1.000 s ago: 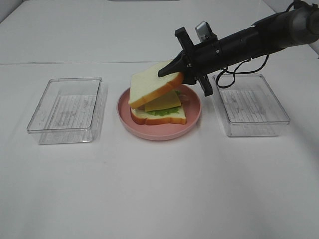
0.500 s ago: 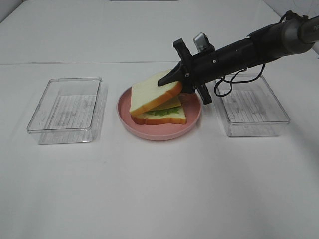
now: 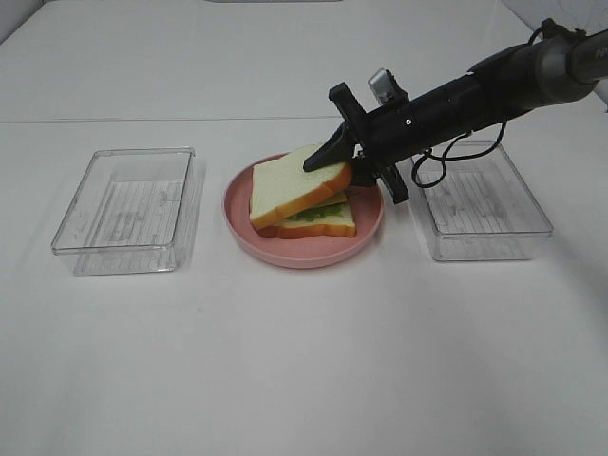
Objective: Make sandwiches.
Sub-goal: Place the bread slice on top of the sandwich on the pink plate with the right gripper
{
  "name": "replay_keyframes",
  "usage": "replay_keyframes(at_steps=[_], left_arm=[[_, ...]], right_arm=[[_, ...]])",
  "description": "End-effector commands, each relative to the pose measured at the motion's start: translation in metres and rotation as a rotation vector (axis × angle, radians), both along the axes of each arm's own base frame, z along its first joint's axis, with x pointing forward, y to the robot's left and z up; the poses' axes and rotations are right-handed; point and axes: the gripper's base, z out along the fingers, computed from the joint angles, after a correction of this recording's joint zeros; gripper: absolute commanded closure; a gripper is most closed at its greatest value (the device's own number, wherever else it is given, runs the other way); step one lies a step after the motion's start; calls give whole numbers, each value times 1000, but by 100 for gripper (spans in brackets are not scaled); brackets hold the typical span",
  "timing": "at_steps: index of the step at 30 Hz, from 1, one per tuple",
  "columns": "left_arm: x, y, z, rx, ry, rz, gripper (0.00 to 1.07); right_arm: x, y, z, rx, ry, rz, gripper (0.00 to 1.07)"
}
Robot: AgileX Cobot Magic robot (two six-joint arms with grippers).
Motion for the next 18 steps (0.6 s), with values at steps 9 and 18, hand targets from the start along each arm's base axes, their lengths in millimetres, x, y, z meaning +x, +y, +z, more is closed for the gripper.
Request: replay_keyframes(at_steps=[9,18], left_arm=[[-3,-1,1,-12,-40,-3,8],[-3,-1,1,-12,-40,-3,8]], right_arm=[[4,-5,30,-67,-105,-20,47],[0,-6,40,-93,-125,12,47]])
